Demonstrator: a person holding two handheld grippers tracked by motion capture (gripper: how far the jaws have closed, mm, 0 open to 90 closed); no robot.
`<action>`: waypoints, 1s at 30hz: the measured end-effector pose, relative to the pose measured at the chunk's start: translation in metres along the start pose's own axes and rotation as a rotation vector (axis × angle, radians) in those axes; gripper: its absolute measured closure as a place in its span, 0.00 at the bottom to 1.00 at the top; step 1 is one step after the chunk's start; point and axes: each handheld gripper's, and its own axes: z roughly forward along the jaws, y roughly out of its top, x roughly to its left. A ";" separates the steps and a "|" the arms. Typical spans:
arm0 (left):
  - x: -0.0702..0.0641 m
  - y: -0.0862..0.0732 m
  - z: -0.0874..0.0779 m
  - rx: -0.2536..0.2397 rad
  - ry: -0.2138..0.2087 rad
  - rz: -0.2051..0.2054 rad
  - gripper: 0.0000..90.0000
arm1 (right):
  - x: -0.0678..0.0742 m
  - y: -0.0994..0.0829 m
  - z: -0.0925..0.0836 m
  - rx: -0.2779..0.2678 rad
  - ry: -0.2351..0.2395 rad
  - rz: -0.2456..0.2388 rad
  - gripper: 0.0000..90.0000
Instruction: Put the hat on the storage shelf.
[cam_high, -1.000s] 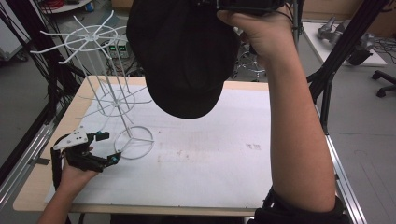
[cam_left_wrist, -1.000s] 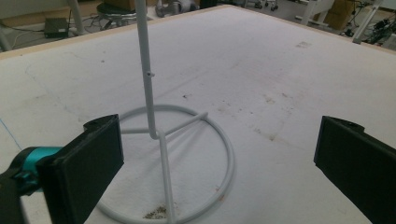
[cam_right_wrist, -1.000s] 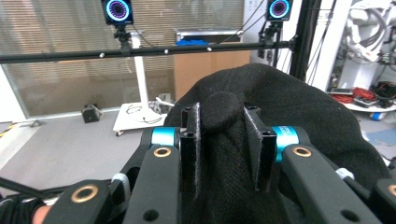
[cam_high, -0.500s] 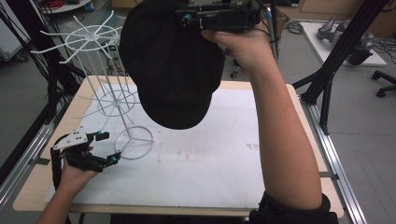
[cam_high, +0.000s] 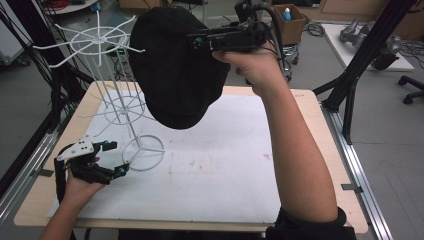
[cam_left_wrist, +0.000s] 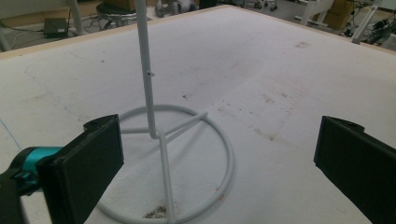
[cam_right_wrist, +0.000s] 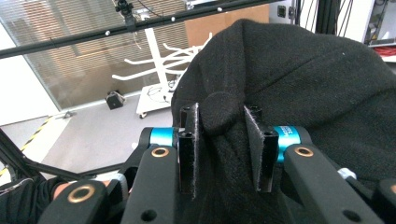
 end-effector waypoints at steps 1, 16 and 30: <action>0.000 0.000 0.000 0.001 0.000 0.000 0.02 | 0.000 0.000 0.000 0.004 -0.001 -0.001 0.76; 0.000 0.000 0.000 0.000 -0.003 0.002 0.02 | 0.002 0.002 -0.005 -0.018 -0.058 0.001 0.55; 0.000 0.000 0.000 0.002 -0.002 0.001 0.02 | 0.013 -0.012 -0.021 0.026 -0.172 -0.079 0.46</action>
